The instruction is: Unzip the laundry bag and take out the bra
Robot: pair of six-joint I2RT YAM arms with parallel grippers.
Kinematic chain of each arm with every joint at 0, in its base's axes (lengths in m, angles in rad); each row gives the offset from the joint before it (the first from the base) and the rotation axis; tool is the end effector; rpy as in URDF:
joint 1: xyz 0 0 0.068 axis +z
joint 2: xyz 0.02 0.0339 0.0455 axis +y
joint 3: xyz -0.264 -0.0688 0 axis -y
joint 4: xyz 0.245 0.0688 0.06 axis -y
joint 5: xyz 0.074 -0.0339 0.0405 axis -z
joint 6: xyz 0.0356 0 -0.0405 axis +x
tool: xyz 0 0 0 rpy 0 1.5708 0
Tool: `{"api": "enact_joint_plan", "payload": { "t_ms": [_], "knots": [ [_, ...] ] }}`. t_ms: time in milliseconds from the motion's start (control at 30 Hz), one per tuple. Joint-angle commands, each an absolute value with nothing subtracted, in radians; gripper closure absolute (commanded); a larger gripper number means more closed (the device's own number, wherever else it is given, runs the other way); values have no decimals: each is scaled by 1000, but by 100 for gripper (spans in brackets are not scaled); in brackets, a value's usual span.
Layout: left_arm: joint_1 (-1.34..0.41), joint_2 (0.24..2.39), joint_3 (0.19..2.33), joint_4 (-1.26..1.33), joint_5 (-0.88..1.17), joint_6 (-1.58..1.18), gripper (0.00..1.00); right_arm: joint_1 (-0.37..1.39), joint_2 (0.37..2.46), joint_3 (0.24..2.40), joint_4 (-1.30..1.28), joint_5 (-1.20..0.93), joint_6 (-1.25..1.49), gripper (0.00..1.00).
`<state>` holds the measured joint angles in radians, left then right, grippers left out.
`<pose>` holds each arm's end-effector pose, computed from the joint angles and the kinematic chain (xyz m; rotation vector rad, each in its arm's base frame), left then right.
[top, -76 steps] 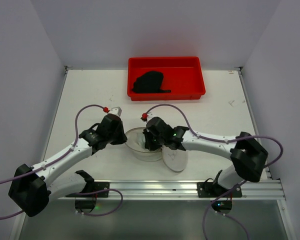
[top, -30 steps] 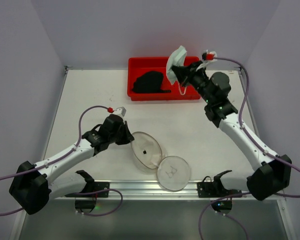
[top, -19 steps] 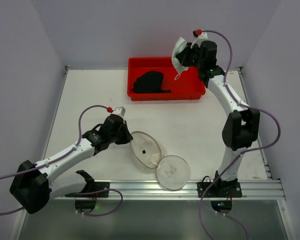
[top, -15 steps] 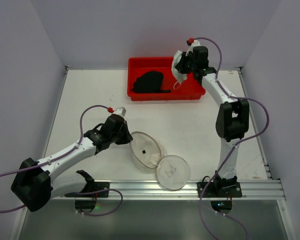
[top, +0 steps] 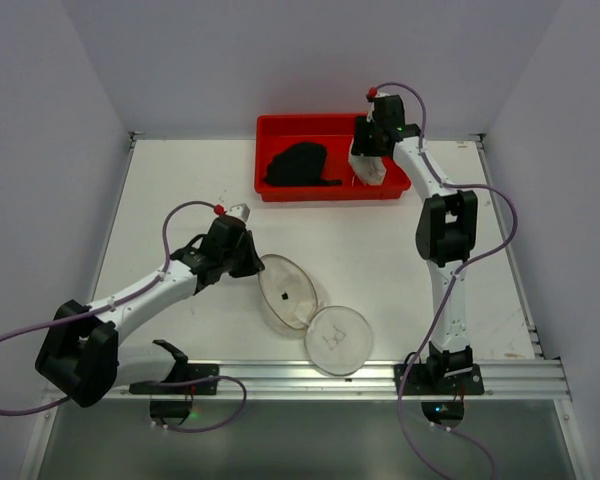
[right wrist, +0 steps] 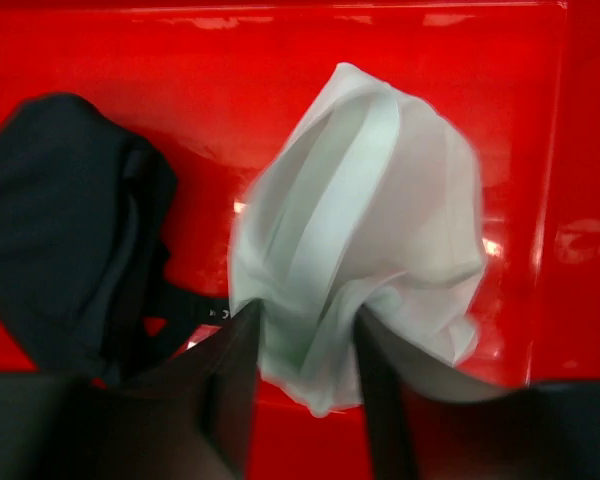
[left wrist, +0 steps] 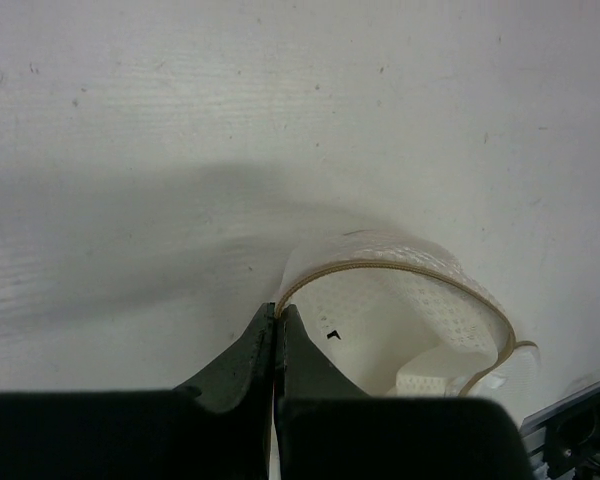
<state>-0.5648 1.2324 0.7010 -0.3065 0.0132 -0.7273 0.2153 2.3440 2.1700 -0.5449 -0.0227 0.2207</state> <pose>0.2086 -0.1328 0.2086 -0.1966 2.4924 -0.5908 0.5259 0.1158 0.2469 -0.0056 2.3024 0.2514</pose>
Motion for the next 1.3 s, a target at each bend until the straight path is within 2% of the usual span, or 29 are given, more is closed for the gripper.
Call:
{"api": "enact_joint_plan", "payload": {
  "t_ms": [0, 67, 200, 267, 400, 567, 733, 833, 1067, 1267],
  "knots": [
    [-522, 1264, 758, -238, 78, -689, 100, 212, 2341, 2237, -574, -83, 195, 45],
    [-505, 1278, 773, -224, 101, -684, 100, 212, 2307, 2215, -554, -110, 204, 29],
    [-482, 1315, 796, -204, 126, -683, 100, 213, 2170, 2096, -482, -129, 230, 13],
    [-471, 1324, 811, -202, 126, -680, 100, 212, 2093, 1999, -466, -132, 264, 12],
    [-460, 1336, 828, -203, 115, -677, 100, 213, 1779, 1706, -345, -193, 334, 6],
    [-445, 1341, 828, -204, 103, -680, 100, 274, 1490, 1291, -273, -221, 426, 4],
    [-433, 1351, 841, -218, 89, -680, 100, 475, 1257, 943, -229, -310, 563, 5],
    [-425, 1351, 844, -219, 68, -681, 100, 601, 1191, 780, -178, -370, 676, 6],
    [-399, 1359, 838, -216, 35, -690, 100, 744, 1074, 539, -94, -433, 893, 6],
    [-382, 1359, 819, -238, 32, -684, 100, 703, 1205, 514, -19, -417, 942, 2]
  ]
}}
